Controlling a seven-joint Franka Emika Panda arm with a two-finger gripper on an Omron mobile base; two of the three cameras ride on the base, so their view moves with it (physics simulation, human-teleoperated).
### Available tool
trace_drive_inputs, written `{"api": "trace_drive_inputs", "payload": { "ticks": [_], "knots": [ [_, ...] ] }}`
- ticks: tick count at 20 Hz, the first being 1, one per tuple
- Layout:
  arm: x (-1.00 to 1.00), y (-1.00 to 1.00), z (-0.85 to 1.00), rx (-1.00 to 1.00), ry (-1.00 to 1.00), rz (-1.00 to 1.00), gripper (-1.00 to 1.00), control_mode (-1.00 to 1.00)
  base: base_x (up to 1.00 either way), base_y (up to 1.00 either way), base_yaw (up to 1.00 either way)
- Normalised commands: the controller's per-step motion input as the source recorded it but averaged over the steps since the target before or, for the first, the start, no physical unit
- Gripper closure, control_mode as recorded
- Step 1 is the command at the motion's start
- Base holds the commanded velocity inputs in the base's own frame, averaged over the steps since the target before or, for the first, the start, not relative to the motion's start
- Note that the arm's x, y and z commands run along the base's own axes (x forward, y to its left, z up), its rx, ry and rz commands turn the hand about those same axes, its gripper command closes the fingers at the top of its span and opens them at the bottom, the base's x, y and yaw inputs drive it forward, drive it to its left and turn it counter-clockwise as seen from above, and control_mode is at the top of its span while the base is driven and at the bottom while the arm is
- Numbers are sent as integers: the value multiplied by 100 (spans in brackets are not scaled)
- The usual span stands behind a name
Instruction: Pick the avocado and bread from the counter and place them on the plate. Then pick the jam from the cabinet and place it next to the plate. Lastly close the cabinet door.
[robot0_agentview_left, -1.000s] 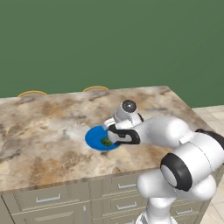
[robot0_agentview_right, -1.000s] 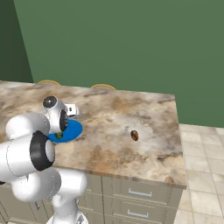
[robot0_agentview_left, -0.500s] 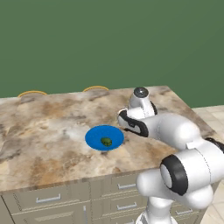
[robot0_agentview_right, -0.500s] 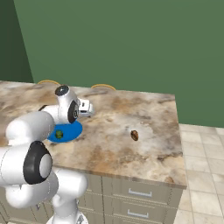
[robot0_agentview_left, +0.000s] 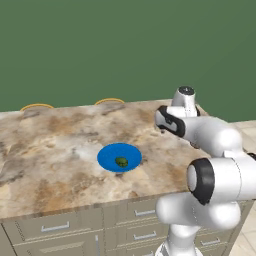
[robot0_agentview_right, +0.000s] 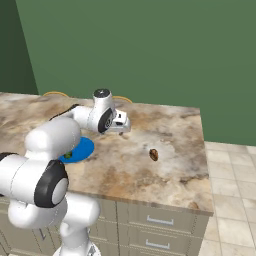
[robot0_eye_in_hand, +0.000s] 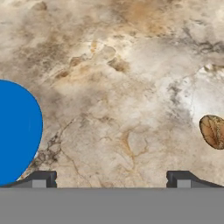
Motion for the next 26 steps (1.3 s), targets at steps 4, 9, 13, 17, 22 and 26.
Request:
{"api": "trace_drive_inputs", "payload": {
  "ticks": [4,9,13,17,22,26],
  "knots": [
    [0,-53,0,0,13,0,-100,-100,0,0,0],
    [0,-46,0,0,3,0,-100,-100,0,0,0],
    [-3,-49,-5,0,0,0,-100,-100,0,0,0],
    [-3,-46,-22,0,0,0,-100,-100,0,0,0],
    [-1,-43,-31,0,0,0,-100,-100,0,0,0],
    [0,-26,-11,0,-1,0,-100,-100,0,0,0]
  ]
}}
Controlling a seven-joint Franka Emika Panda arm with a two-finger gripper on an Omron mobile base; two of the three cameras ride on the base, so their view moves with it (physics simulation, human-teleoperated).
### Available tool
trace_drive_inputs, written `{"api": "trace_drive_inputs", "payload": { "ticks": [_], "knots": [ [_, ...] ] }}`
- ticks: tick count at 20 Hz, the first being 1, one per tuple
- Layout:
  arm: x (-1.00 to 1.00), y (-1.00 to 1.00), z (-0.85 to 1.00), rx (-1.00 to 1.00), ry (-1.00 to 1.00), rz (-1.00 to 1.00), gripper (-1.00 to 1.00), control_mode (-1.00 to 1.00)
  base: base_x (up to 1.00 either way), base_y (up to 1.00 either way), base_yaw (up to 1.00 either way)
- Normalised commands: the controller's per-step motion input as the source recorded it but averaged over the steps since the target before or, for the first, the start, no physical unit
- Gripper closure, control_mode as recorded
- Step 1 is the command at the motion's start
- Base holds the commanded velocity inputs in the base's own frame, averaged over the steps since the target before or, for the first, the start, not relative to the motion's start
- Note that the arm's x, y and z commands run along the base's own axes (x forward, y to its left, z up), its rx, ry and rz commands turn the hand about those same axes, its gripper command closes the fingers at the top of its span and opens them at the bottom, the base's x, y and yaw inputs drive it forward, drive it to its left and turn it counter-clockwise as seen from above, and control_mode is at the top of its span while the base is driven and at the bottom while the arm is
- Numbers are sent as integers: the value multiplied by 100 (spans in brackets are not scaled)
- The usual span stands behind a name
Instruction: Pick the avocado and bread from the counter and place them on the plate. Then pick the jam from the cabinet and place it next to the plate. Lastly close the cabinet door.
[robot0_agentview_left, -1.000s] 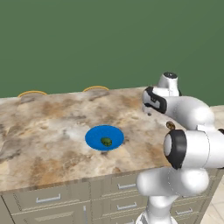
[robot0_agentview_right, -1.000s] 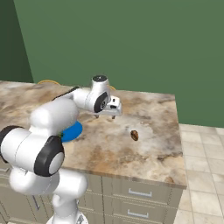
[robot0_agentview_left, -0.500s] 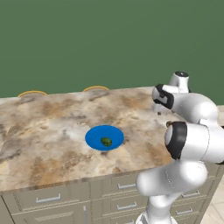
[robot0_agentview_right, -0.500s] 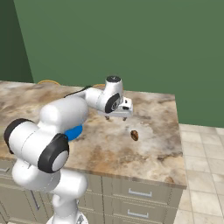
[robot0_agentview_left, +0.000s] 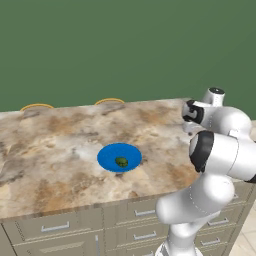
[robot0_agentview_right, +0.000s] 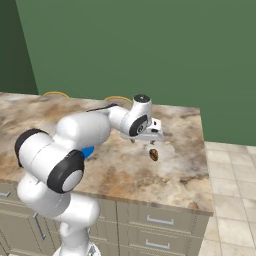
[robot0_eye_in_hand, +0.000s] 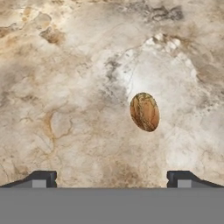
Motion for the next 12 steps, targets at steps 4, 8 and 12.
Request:
{"api": "trace_drive_inputs", "payload": {
  "ticks": [4,8,12],
  "knots": [
    [-2,-12,-7,0,-1,1,-100,-100,0,0,0],
    [0,-11,-14,0,0,2,-100,-100,0,0,0],
    [0,-12,-18,0,0,3,-100,-100,0,0,0]
  ]
}}
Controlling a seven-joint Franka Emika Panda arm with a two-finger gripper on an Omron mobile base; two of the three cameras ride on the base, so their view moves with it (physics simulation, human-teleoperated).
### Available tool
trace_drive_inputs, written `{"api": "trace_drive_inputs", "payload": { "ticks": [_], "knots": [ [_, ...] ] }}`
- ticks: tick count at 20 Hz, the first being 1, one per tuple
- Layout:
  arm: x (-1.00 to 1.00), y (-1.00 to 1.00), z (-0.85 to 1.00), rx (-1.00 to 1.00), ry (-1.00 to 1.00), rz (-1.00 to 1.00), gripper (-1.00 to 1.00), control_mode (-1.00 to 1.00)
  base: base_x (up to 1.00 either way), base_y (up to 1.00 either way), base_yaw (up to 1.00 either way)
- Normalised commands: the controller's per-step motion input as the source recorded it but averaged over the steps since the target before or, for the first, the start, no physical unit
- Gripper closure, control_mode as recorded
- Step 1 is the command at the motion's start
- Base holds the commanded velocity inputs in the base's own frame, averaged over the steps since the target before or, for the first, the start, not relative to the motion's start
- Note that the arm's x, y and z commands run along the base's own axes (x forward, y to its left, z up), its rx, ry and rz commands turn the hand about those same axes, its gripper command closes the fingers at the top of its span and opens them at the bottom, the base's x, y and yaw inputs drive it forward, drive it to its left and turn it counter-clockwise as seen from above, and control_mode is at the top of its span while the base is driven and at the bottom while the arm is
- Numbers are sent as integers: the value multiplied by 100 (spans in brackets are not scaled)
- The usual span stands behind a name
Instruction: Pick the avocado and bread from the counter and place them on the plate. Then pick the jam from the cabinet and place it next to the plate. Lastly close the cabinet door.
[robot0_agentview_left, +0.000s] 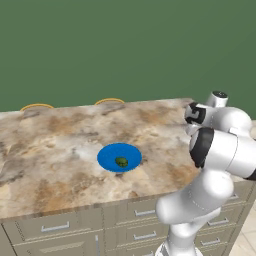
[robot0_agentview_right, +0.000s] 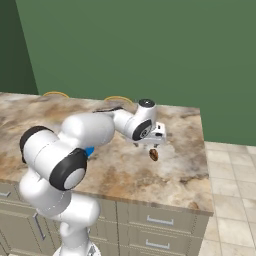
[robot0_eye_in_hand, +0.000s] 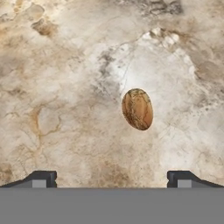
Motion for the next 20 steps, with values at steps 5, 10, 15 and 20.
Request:
{"api": "trace_drive_inputs", "payload": {
  "ticks": [5,10,15,20],
  "knots": [
    [0,-13,-17,0,0,3,-100,-100,0,0,0],
    [0,-3,-20,-2,0,3,-100,-100,0,0,0],
    [0,0,-25,-4,0,3,-100,-100,0,0,0],
    [0,0,-27,-3,0,4,-100,-100,0,0,0]
  ]
}}
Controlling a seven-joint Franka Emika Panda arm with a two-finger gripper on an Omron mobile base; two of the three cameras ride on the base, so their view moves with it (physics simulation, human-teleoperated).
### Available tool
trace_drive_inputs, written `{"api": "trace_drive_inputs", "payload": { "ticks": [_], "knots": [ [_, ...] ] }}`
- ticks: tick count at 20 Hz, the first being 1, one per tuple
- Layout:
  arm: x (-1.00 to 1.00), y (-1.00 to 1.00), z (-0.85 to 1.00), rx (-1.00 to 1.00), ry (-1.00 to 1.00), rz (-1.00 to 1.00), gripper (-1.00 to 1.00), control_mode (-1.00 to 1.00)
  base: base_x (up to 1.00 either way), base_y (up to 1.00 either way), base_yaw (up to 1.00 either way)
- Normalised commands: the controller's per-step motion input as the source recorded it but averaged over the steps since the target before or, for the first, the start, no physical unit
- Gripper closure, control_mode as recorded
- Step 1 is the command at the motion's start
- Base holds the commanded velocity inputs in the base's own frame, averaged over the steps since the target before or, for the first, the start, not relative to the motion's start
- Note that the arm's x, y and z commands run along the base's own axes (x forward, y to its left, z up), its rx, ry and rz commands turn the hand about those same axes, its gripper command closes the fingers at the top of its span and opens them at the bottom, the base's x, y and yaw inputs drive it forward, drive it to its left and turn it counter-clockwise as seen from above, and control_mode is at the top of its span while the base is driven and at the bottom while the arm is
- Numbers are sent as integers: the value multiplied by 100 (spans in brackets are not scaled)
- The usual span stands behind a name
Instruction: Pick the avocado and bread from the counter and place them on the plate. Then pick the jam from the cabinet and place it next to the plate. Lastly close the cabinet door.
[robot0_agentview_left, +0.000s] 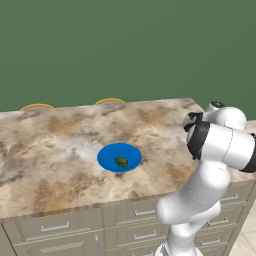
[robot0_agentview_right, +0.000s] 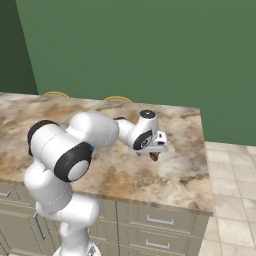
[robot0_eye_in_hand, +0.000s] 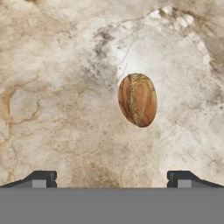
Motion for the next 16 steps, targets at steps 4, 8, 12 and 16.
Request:
{"api": "trace_drive_inputs", "payload": {
  "ticks": [4,8,12,16],
  "knots": [
    [5,0,-24,-3,0,4,-100,-100,0,0,0],
    [8,0,-17,-1,0,6,-100,-100,0,0,0],
    [8,0,-14,-1,0,7,-100,-100,0,0,0],
    [7,-2,-8,0,0,5,-100,-100,0,0,0]
  ]
}}
